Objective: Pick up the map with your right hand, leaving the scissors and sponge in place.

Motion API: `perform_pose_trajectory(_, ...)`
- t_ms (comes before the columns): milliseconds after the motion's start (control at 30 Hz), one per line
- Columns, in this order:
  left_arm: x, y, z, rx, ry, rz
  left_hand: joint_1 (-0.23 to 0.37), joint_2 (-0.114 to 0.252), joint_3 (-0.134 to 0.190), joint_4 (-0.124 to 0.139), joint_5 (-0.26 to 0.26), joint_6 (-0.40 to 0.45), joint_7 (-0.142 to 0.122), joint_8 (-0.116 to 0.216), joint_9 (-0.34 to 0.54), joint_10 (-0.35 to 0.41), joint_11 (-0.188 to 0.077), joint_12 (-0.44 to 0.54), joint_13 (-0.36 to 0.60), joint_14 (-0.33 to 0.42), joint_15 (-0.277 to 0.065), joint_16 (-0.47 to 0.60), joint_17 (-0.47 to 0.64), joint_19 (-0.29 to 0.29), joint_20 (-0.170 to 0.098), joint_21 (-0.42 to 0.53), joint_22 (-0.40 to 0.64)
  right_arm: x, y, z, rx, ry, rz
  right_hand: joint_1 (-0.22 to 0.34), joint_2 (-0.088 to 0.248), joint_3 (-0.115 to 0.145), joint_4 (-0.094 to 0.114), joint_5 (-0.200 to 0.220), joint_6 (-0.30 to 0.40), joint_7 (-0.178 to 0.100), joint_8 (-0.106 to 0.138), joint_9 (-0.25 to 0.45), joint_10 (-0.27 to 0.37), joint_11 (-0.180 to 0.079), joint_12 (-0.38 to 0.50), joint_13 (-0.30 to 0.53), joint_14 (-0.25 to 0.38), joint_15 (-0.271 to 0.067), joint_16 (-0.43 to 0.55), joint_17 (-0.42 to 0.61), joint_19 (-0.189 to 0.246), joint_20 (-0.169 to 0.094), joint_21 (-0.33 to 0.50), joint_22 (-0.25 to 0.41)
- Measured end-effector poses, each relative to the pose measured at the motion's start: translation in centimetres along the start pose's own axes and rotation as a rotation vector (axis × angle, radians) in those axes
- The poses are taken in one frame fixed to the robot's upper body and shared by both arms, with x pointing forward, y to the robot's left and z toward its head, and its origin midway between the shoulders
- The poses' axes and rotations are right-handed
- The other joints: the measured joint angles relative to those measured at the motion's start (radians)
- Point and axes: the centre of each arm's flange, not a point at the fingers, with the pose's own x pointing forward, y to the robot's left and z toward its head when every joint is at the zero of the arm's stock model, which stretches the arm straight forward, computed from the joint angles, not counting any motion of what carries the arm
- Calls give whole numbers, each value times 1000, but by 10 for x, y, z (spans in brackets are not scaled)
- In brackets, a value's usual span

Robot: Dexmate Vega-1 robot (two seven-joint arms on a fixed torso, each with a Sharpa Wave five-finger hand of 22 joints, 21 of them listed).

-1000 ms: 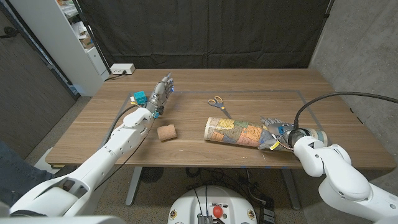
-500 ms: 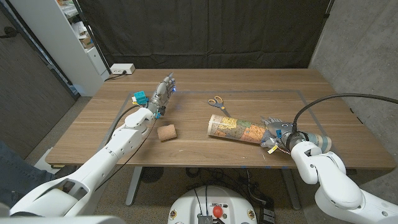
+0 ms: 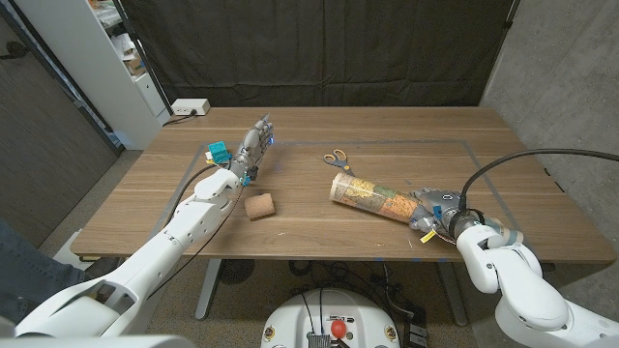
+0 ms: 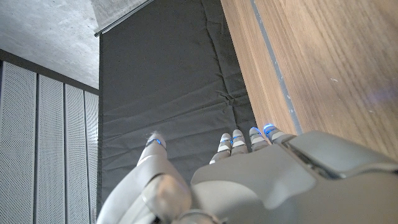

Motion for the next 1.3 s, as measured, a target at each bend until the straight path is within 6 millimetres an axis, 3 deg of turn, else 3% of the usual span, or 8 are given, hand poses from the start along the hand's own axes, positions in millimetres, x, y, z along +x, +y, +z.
perform_pose_trajectory(333, -1, 0, 0, -4, -2, 0, 0, 0, 0, 0, 0, 0, 0, 0, 0, 0, 0, 0, 0, 0, 0, 0, 0, 0, 0, 0, 0, -5, 0, -3, -10, -2, -9, 16, 16, 8, -1, -15, 46, -18, 8, 0, 78, -18, 31, 18, 63, -12, 26, 23, 48, -37, 10, 0)
perform_pose_trajectory(1000, -1, 1, 1, -5, -4, -6, 0, 0, -4, -4, 0, 0, 0, 0, 0, 0, 0, 0, 0, 0, 0, 0, 0, 0, 0, 0, 0, -15, -14, -4, 21, -22, -99, 44, 30, 23, -8, -31, 87, -27, 12, 0, 89, -28, 31, 32, 80, -27, 37, 37, 64, -54, 10, 5)
perform_pose_trajectory(1300, 0, -1, 2, -8, -11, -12, 0, 0, -4, -4, 0, 6, 6, 0, 0, 0, 0, 0, 0, 0, 0, 0, 0, 0, 0, 0, 0, -31, -36, -4, -2, -56, -148, 49, 35, 24, -9, -37, 94, -23, 16, -1, 93, -32, 39, 37, 84, -31, 37, 42, 64, -53, 10, 5)
